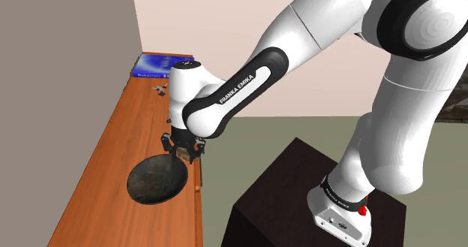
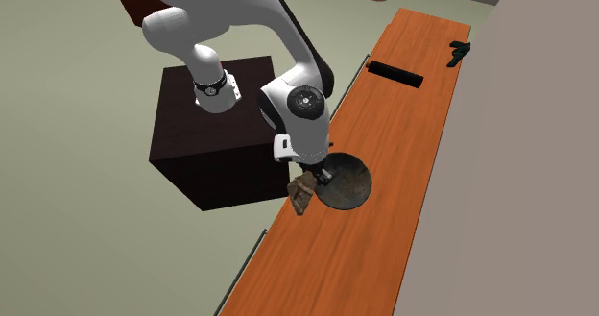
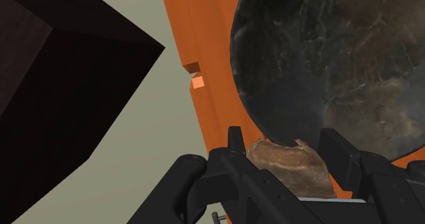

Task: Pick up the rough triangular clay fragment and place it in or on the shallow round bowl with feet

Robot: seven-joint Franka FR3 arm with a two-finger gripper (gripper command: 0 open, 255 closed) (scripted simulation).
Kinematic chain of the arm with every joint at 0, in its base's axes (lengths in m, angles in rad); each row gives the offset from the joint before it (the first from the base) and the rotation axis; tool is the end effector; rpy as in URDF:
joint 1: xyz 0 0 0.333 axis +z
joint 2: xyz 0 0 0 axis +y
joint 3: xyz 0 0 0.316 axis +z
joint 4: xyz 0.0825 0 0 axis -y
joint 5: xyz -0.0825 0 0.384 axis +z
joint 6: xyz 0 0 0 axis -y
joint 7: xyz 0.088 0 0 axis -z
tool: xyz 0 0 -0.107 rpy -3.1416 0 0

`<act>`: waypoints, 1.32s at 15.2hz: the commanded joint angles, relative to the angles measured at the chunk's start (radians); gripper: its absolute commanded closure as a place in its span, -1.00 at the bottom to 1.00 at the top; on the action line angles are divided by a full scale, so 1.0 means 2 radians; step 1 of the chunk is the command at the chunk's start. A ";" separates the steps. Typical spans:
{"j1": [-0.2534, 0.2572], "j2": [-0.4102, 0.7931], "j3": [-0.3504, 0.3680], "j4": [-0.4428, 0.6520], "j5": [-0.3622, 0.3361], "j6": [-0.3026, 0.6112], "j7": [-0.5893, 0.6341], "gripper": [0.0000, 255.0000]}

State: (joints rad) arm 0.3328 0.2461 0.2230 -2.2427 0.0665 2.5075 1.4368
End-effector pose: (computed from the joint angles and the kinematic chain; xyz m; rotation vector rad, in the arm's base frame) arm 0.4641 0.2880 0.2624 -2.7356 1.3918 0.1015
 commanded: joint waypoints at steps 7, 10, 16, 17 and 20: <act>-0.003 -0.040 0.003 0.009 0.008 -0.048 -0.003 1.00; -0.004 -0.054 0.003 0.014 0.011 -0.067 -0.003 1.00; -0.006 -0.079 0.004 0.027 0.016 -0.105 -0.004 1.00; -0.006 -0.083 0.004 0.030 0.016 -0.112 -0.004 1.00; -0.007 -0.094 0.004 0.038 0.018 -0.131 -0.004 1.00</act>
State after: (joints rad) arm 0.3204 0.0663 0.2312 -2.1703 0.1010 2.2584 1.4290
